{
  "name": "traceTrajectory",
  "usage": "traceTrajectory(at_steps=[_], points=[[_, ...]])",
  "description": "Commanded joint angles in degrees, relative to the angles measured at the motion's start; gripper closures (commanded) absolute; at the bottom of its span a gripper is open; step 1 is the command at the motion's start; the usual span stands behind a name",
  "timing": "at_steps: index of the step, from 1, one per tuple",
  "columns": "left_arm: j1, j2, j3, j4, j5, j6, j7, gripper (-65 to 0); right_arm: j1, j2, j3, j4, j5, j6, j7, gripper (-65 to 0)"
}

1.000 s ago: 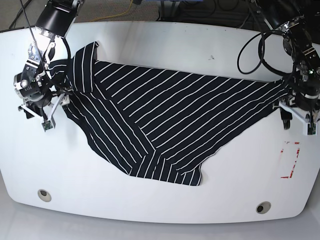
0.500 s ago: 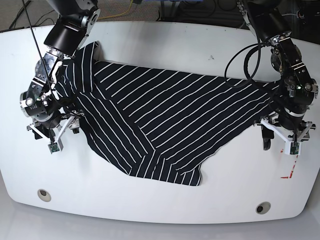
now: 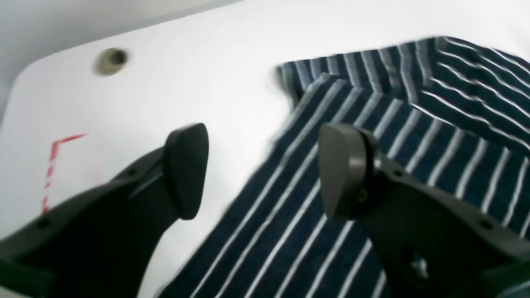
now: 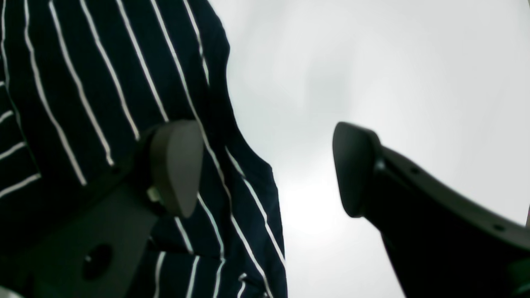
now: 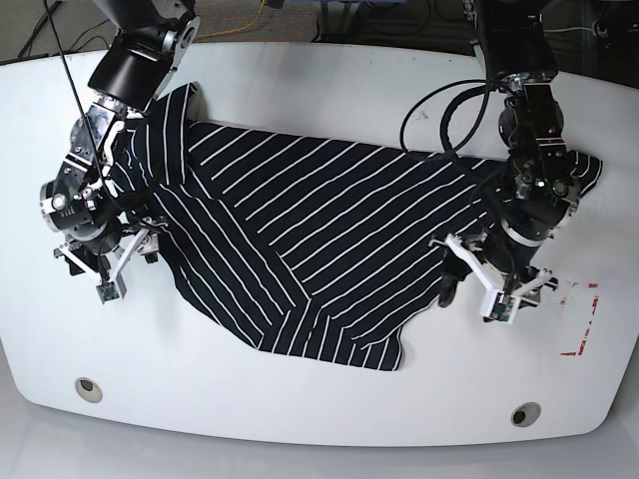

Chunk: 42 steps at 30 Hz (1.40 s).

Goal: Layout the t-shirt on the table in an organized manner, then fold the t-shirt properly
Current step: 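Move the left gripper to the shirt's middle and grasp fabric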

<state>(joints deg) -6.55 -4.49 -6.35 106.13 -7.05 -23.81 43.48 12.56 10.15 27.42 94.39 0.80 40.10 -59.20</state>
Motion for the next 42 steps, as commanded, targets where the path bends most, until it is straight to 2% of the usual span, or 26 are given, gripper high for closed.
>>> traceTrajectory(at_steps=[1, 4, 7, 11, 15, 20, 24, 29, 32, 34, 35, 39, 42], points=[[-1.5, -0.3, 2.8, 0.8, -0.4, 0.4, -1.7, -39.3, 1.3, 0.6, 0.1, 1.0, 0.5, -0.1, 1.0, -47.2], [-3.0, 0.0, 7.2, 0.6, -0.3, 0.9, -1.9, -39.3, 0.8, 0.9, 0.2, 1.0, 0.4, -0.1, 1.0, -47.2], [-4.1, 2.1, 9.6, -0.2, 0.0, 3.5, -3.4, -39.3, 0.2, 1.0, 0.2, 1.0, 0.4, -0.1, 1.0, -47.2], [-4.7, 4.9, 14.0, -4.4, 3.3, 6.7, -6.8, -39.3, 0.0, 1.0, 0.2, 1.0, 0.4, -0.1, 1.0, -47.2], [-6.7, 6.4, 19.5, -7.7, 7.4, 6.9, -9.1, -39.3, -1.3, 1.1, 0.5, 1.2, 0.4, -0.1, 1.0, -47.2], [-7.7, 10.1, 25.4, -12.1, 11.8, 6.9, -9.4, -39.3, -2.1, 1.1, 0.6, 1.9, 0.5, -0.1, 1.0, -47.2], [-11.6, 13.5, 28.8, -17.3, 14.7, 7.0, -9.5, -39.3, -3.3, 1.1, 0.7, 2.2, 0.7, -0.1, 1.0, -47.2], [-16.4, 13.5, 30.2, -26.7, 16.0, 7.1, -10.8, -39.3, -3.5, 1.1, 0.7, 2.3, 0.7, -0.1, 1.0, -47.2], [-19.5, 13.5, 31.4, -33.2, 16.0, 7.4, -14.9, -39.3, -3.6, 1.1, 0.7, 2.3, 0.7, -0.1, 1.0, -47.2], [-20.8, 13.5, 32.4, -36.8, 16.0, 9.7, -17.2, -39.3, -3.7, 1.1, 0.8, 2.3, 0.7, -0.1, 1.0, -47.2], [-21.5, 13.5, 32.9, -38.6, 15.9, 12.0, -18.2, -39.3, -4.1, 1.1, 0.8, 2.3, 0.7, -0.1, 1.0, -47.2], [-22.8, 13.5, 32.9, -42.0, 15.8, 18.9, -18.7, -39.3, -5.0, 1.1, 0.8, 2.8, 0.7, -0.1, 1.0, -47.2], [-22.9, 13.5, 32.2, -43.2, 15.8, 20.6, -18.7, -39.3, -5.1, 1.1, 0.8, 3.4, 0.7, -0.1, 1.0, -47.2]])
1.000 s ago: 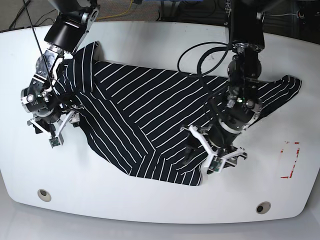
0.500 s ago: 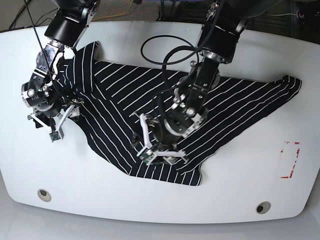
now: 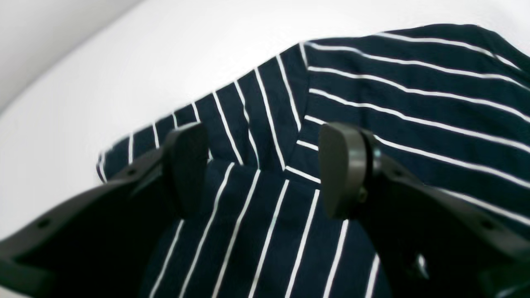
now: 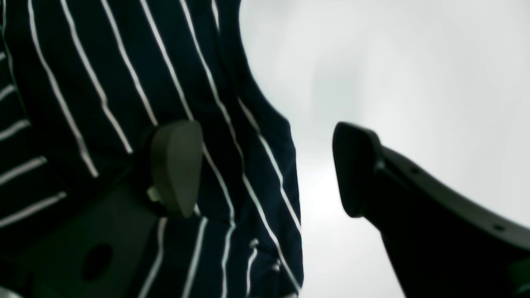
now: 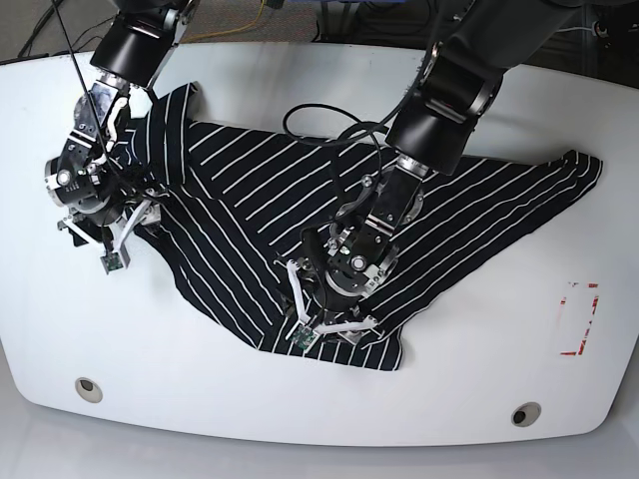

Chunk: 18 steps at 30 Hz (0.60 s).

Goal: Layout the t-shirt on the table in an organized manner, then fold the t-shirt properly
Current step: 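Move the left gripper to the shirt's middle and grasp fabric, then drag the grasped fabric with the left gripper out toward the shirt's edge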

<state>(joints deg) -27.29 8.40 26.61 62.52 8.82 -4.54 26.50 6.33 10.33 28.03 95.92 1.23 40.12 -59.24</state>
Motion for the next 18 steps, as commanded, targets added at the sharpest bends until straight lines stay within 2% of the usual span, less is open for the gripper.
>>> traceTrajectory(at_steps=[1, 11, 18], points=[[-2.1, 0.6, -1.3, 0.2, -0.1, 1.8, -1.8, -39.3, 1.0, 0.9, 0.1, 2.0, 0.2, -0.1, 1.0, -47.2], [-1.8, 0.6, -8.5, -3.0, -0.4, 7.5, -1.8, -39.3, 0.7, 0.8, 0.1, 2.0, 0.2, -0.1, 1.0, -47.2], [-1.8, 0.6, -13.6, -3.4, -12.0, 9.9, -3.8, -39.3, 0.7, 0.6, 0.1, 1.9, 0.2, -0.1, 1.0, -47.2]])
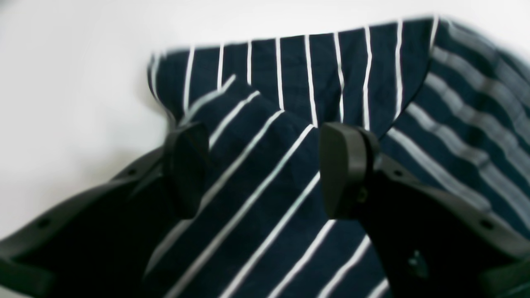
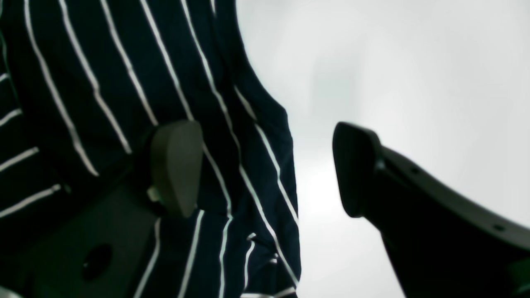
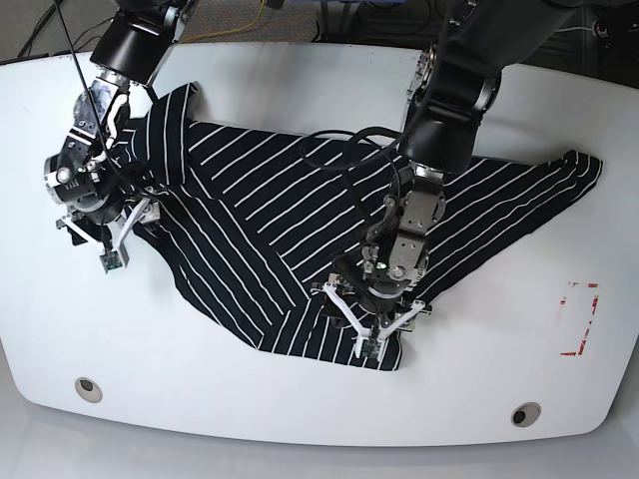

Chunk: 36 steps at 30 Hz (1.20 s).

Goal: Layout the t-shirt on the table in an organized manner, then fold the t-shirt properly
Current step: 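Drag the grasped fabric with the left gripper out toward the shirt's edge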

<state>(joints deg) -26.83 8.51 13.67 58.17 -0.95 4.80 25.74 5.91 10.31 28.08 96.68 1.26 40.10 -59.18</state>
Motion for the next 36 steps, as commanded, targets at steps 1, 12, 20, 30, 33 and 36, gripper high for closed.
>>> traceTrajectory(at_steps=[1, 12, 20, 30, 33, 36], points=[[-2.2, 0.5, -1.2, 0.9, -3.5, 0.6, -3.5, -39.3, 1.1, 0.6, 0.1, 1.1, 0.2, -0.1, 0.9, -47.2], [-2.2, 0.5, -7.8, 0.1, -5.0, 3.0, -4.4, -39.3, 1.0, 0.6, 0.1, 1.1, 0.2, -0.1, 0.9, -47.2], [-1.9, 0.5, -12.5, 0.1, -4.8, 2.7, -4.2, -39.3, 1.0, 0.6, 0.1, 1.1, 0.2, -0.1, 0.9, -47.2], [-1.5, -4.3, -14.1, -0.1, -5.0, 2.7, -4.1, -39.3, 1.0, 0.7, 0.1, 1.1, 0.2, -0.1, 0.9, -47.2], [-1.4, -6.2, -14.1, -0.1, -4.8, 2.7, -2.4, -39.3, 1.0, 0.6, 0.1, 1.1, 0.2, -0.1, 0.9, -47.2], [-1.4, -8.7, -14.0, -0.1, -4.7, 2.7, -1.6, -39.3, 1.0, 0.5, 0.1, 1.1, 0.3, -0.1, 0.9, -47.2]])
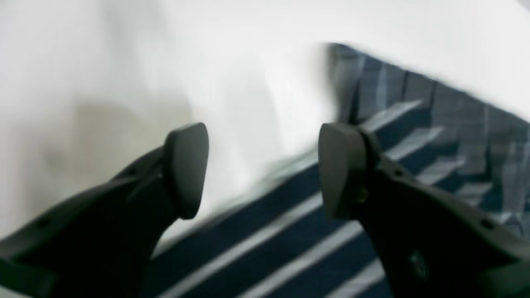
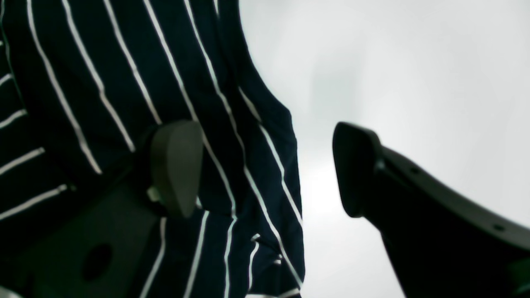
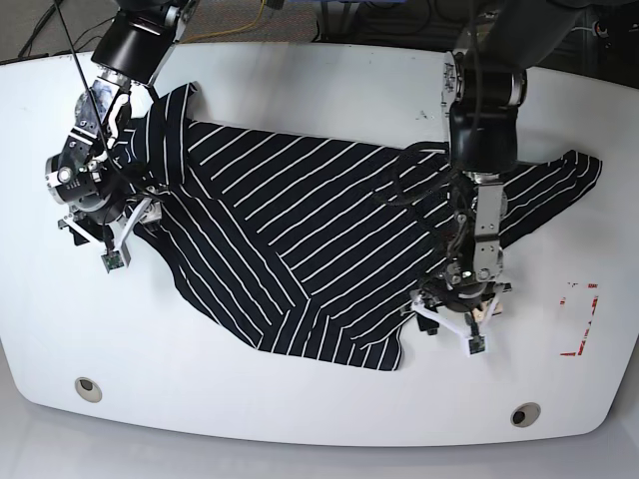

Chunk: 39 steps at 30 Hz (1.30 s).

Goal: Layout the t-shirt on the table in an organized manner, then fold the t-shirt properly
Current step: 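Drag the grasped fabric with the left gripper out toward the shirt's edge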

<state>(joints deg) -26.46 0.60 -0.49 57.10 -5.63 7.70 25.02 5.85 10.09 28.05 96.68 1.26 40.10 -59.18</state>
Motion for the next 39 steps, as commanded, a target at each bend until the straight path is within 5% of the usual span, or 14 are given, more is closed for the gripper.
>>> traceTrajectory(at_steps=[1, 5, 18, 29, 39], points=[[-1.8, -1.6, 0.2, 1.0, 0.0, -0.2, -0.9, -39.3, 1.1, 0.7, 0.1, 1.1, 0.3, -0.1, 0.9, -47.2], [-1.7, -4.0, 0.3, 0.9, -0.1, -1.3, -0.8, -39.3, 1.1, 0.7, 0.1, 1.1, 0.3, -0.1, 0.9, -47.2], [1.3, -8.8, 13.2, 0.9, 0.0, -13.7, -0.8, -39.3, 1.1, 0.5, 0.1, 1.1, 0.3, -0.1, 0.9, -47.2], [1.5, -11.0, 13.3, 0.9, 0.0, -17.2, -0.8, -39.3, 1.1, 0.5, 0.1, 1.1, 0.3, -0.1, 0.9, -47.2], [1.1, -14.3, 13.3, 0.9, -0.1, -27.3, -1.0, -39.3, 1.0, 0.5, 0.1, 1.1, 0.3, -0.1, 0.9, -47.2]])
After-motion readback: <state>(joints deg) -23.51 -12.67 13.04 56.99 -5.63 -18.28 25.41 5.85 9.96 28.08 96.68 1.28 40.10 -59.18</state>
